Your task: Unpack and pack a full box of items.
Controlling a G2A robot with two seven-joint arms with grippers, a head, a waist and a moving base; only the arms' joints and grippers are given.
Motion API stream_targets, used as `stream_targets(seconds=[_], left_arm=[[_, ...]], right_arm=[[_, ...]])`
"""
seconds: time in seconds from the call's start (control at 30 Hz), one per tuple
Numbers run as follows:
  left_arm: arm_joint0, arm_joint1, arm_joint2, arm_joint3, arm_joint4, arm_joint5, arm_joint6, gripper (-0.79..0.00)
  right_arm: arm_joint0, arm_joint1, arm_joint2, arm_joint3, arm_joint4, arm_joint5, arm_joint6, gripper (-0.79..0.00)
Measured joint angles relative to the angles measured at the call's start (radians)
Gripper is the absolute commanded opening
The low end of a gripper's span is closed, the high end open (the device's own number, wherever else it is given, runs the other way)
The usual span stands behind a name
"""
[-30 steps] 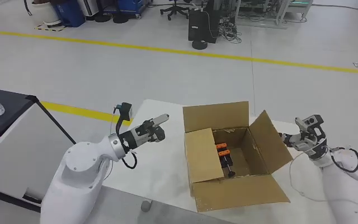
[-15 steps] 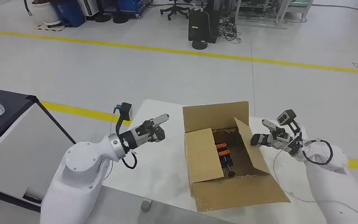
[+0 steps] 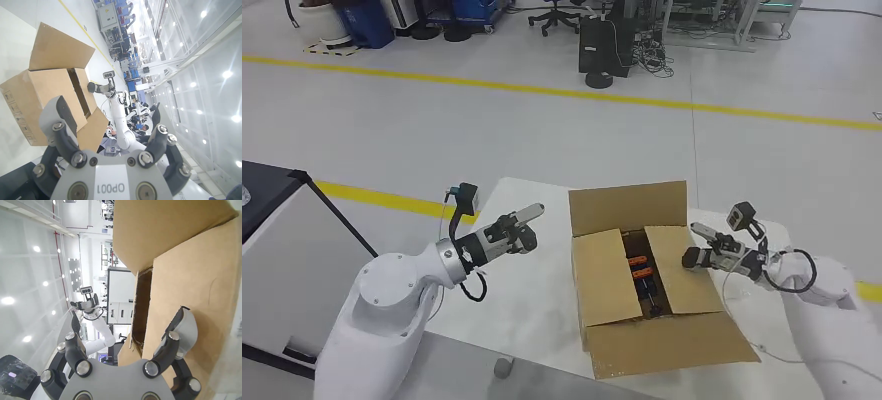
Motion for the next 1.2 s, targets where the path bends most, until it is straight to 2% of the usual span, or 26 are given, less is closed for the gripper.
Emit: stream_targets(seconds=[0.2, 0.4, 0.53, 0.67, 0.9, 1.03, 1.2], left_arm=[[0.000, 0.000, 0.000, 0.000, 0.000, 0.000, 0.000, 0.000], [0.023, 0.001, 0.013, -0.014, 0.003, -0.042, -0.007, 0.000], [0.086, 0.011, 0.018, -0.056, 0.057, -0.096, -0.053, 0.000], [0.165, 0.019, 0.028, -0.102, 0.062, -0.107, -0.111, 0.000], [0.288, 0.030, 0.030, -0.164, 0.160, -0.058, -0.052, 0.000], [0.354, 0.041, 0.021, -0.210, 0.225, 0.019, -0.081, 0.000], [0.380, 0.055, 0.017, -0.236, 0.264, 0.124, -0.180, 0.000]], right_arm=[[-0.011, 0.007, 0.091, -0.046, 0.199, -0.052, 0.079, 0.000], [-0.058, 0.032, 0.254, -0.067, 0.334, -0.087, 0.185, 0.000], [-0.102, 0.049, 0.345, -0.035, 0.366, -0.098, 0.261, 0.000], [-0.124, 0.058, 0.382, 0.000, 0.361, -0.110, 0.270, 0.000], [-0.142, 0.063, 0.376, -0.011, 0.355, -0.141, 0.269, 0.000], [-0.156, 0.064, 0.361, -0.038, 0.365, -0.150, 0.269, 0.000], [-0.160, 0.065, 0.352, -0.053, 0.366, -0.159, 0.268, 0.000]])
